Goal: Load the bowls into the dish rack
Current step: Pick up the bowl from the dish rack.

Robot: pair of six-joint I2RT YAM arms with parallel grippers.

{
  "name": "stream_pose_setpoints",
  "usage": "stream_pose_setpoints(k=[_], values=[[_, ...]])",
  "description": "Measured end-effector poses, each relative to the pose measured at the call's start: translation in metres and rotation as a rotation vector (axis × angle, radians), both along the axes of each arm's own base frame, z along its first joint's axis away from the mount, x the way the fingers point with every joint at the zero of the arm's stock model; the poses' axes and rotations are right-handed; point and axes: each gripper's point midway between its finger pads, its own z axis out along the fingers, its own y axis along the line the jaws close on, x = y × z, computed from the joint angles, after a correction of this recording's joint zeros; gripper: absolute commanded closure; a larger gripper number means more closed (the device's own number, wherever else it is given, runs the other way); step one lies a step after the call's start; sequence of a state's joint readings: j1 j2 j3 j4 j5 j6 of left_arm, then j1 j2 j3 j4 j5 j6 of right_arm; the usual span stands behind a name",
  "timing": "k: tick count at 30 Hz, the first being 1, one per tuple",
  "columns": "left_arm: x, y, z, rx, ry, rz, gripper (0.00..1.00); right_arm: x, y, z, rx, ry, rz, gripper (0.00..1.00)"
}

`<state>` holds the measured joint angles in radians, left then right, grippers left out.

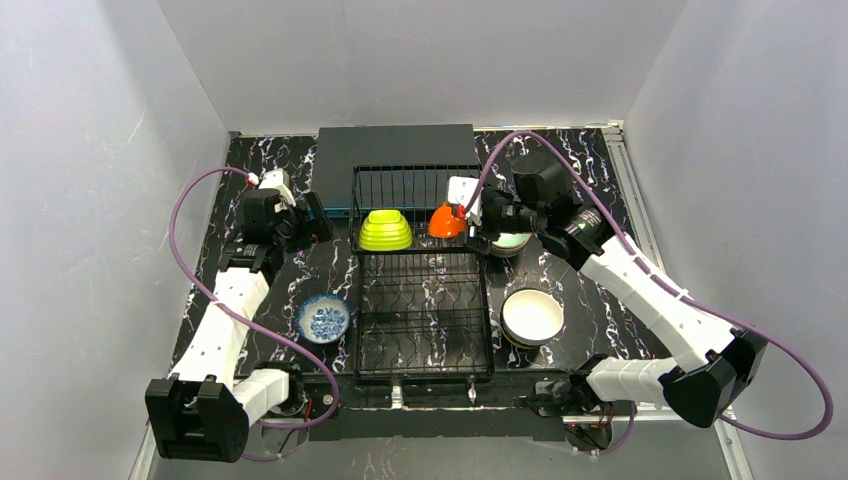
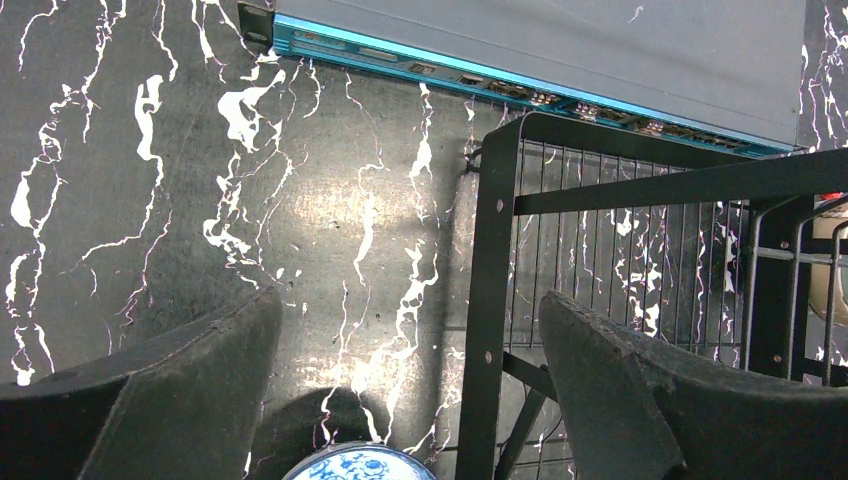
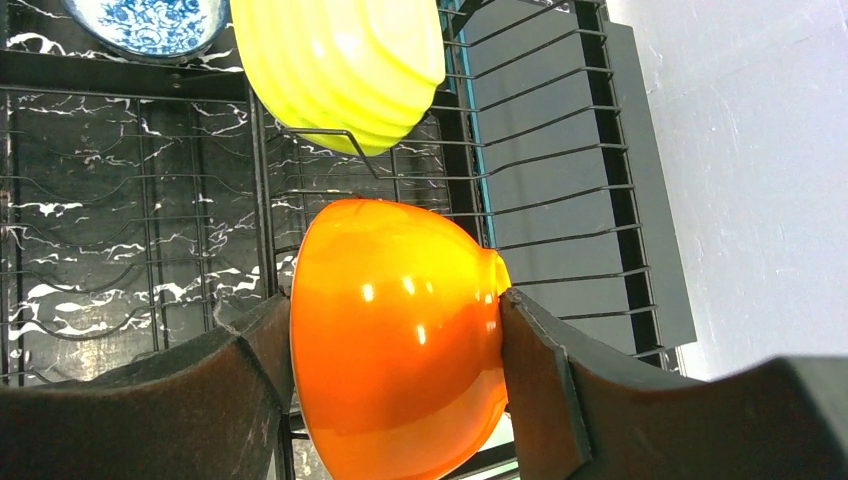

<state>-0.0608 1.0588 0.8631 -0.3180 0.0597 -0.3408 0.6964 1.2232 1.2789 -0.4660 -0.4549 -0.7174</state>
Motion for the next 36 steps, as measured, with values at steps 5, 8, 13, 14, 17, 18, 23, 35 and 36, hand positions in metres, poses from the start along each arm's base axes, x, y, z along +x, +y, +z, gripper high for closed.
stream_pose_setpoints(k=[5, 8, 13, 14, 17, 18, 23, 35, 36], values=[[0.0, 0.0, 0.0, 0.0, 0.0, 0.0, 0.02, 0.003, -0.001, 0.0, -0.006, -0.012, -0.019, 0.99], [0.0, 0.0, 0.0, 0.0, 0.0, 0.0, 0.02, 0.003, -0.001, -0.001, -0.013, -0.022, -0.014, 0.99], [0.0, 0.0, 0.0, 0.0, 0.0, 0.0, 0.02, 0.001, -0.001, -0.001, -0.03, -0.05, 0.009, 0.99], [0.0, 0.0, 0.0, 0.0, 0.0, 0.0, 0.02, 0.001, -0.001, -0.001, -0.032, -0.054, 0.012, 0.99], [0.0, 0.0, 0.0, 0.0, 0.0, 0.0, 0.02, 0.001, -0.002, 0.0, -0.037, -0.067, 0.019, 0.99], [0.0, 0.0, 0.0, 0.0, 0.0, 0.0, 0.02, 0.001, -0.002, 0.0, -0.037, -0.069, 0.019, 0.99], [0.0, 0.0, 0.0, 0.0, 0.0, 0.0, 0.02, -0.001, -0.004, 0.001, -0.034, -0.109, 0.031, 0.99], [0.0, 0.0, 0.0, 0.001, 0.0, 0.0, 0.02, -0.004, -0.006, 0.004, -0.06, -0.25, 0.115, 0.99], [0.0, 0.0, 0.0, 0.001, 0.0, 0.0, 0.02, -0.003, -0.006, 0.004, -0.07, -0.261, 0.117, 0.99]])
